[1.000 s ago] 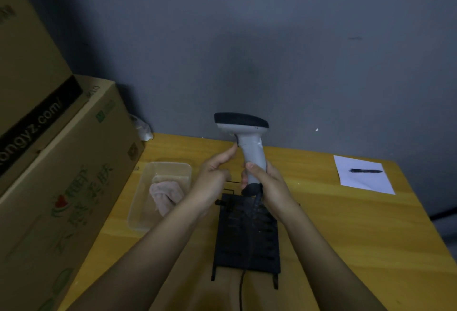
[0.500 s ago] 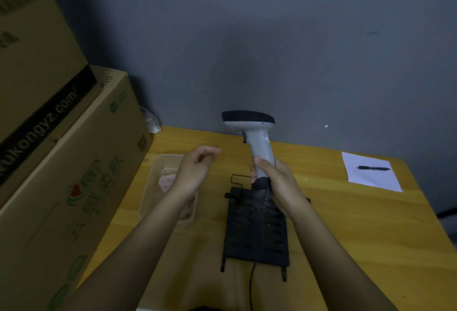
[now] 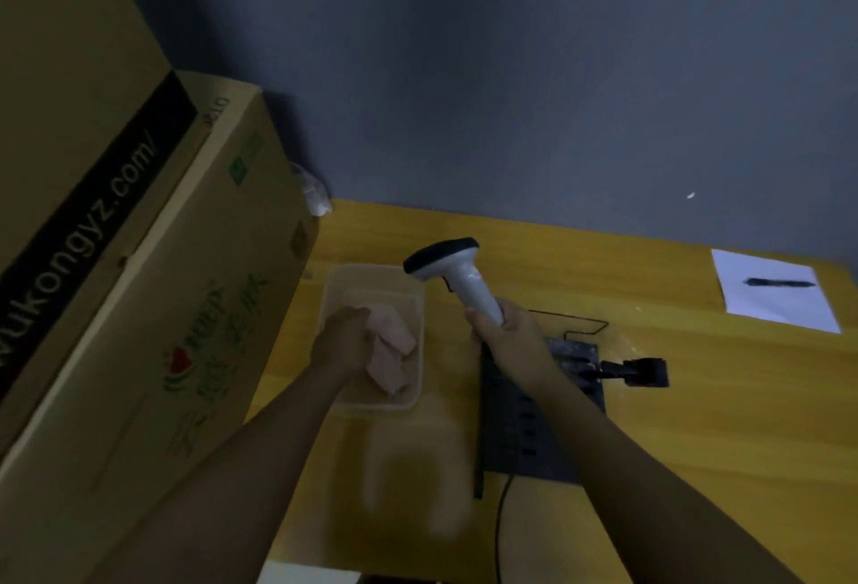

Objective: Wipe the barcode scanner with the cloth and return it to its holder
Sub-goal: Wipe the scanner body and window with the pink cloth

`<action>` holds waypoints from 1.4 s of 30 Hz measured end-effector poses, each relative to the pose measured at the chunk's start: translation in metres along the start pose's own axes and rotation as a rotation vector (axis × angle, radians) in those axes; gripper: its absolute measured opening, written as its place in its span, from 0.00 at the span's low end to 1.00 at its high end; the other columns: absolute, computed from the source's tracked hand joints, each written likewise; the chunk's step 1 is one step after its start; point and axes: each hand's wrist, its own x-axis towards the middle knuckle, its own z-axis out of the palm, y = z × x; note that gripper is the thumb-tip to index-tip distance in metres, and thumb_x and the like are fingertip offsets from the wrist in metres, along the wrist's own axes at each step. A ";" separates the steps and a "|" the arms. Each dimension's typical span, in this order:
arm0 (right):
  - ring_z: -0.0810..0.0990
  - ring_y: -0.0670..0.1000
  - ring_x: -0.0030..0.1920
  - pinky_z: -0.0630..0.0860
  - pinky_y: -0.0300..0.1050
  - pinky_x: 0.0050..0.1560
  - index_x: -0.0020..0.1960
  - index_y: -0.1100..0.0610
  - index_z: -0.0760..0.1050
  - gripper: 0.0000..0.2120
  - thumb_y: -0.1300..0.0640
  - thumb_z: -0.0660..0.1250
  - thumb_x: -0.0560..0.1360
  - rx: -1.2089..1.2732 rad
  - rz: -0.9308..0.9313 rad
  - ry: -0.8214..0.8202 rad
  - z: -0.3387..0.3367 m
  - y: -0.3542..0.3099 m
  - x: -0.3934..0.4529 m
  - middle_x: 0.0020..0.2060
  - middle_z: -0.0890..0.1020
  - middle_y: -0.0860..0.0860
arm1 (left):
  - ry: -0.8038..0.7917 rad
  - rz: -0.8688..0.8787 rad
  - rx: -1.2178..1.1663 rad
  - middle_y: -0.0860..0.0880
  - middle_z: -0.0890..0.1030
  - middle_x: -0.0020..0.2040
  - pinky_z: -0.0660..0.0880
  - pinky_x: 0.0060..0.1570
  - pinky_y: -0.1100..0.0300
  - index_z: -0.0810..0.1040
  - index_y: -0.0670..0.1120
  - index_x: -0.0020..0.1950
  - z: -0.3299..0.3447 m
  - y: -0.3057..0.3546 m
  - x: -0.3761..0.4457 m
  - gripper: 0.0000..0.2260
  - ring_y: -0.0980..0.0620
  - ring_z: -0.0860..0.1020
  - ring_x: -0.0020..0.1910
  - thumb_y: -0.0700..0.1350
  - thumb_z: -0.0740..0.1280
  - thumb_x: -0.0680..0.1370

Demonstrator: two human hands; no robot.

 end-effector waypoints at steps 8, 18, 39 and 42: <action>0.69 0.40 0.19 0.64 0.29 0.21 0.39 0.62 0.71 0.11 0.57 0.63 0.78 -0.033 0.098 0.064 0.012 0.026 0.033 0.27 0.74 0.52 | -0.158 0.307 0.434 0.46 0.70 0.70 0.70 0.63 0.51 0.71 0.49 0.67 0.027 0.000 0.036 0.18 0.44 0.68 0.68 0.47 0.59 0.78; 0.67 0.41 0.18 0.65 0.32 0.20 0.36 0.63 0.72 0.13 0.58 0.64 0.77 0.083 0.172 0.067 0.008 0.022 0.030 0.27 0.73 0.56 | -0.235 0.235 0.686 0.41 0.66 0.66 0.71 0.58 0.47 0.64 0.48 0.72 0.017 0.016 0.036 0.21 0.39 0.69 0.64 0.48 0.58 0.79; 0.74 0.50 0.26 0.74 0.46 0.33 0.40 0.58 0.73 0.08 0.55 0.66 0.75 0.357 -0.102 0.191 -0.075 -0.098 -0.012 0.29 0.77 0.52 | 0.433 0.419 -0.670 0.52 0.70 0.36 0.68 0.35 0.67 0.67 0.45 0.45 -0.104 0.117 -0.096 0.08 0.57 0.70 0.34 0.48 0.56 0.81; 0.76 0.51 0.29 0.75 0.49 0.37 0.41 0.59 0.75 0.08 0.55 0.66 0.75 0.399 -0.144 0.147 -0.089 -0.115 -0.022 0.31 0.79 0.54 | 0.416 0.448 -0.837 0.52 0.73 0.38 0.68 0.33 0.73 0.71 0.42 0.51 -0.121 0.143 -0.117 0.10 0.58 0.72 0.37 0.47 0.55 0.81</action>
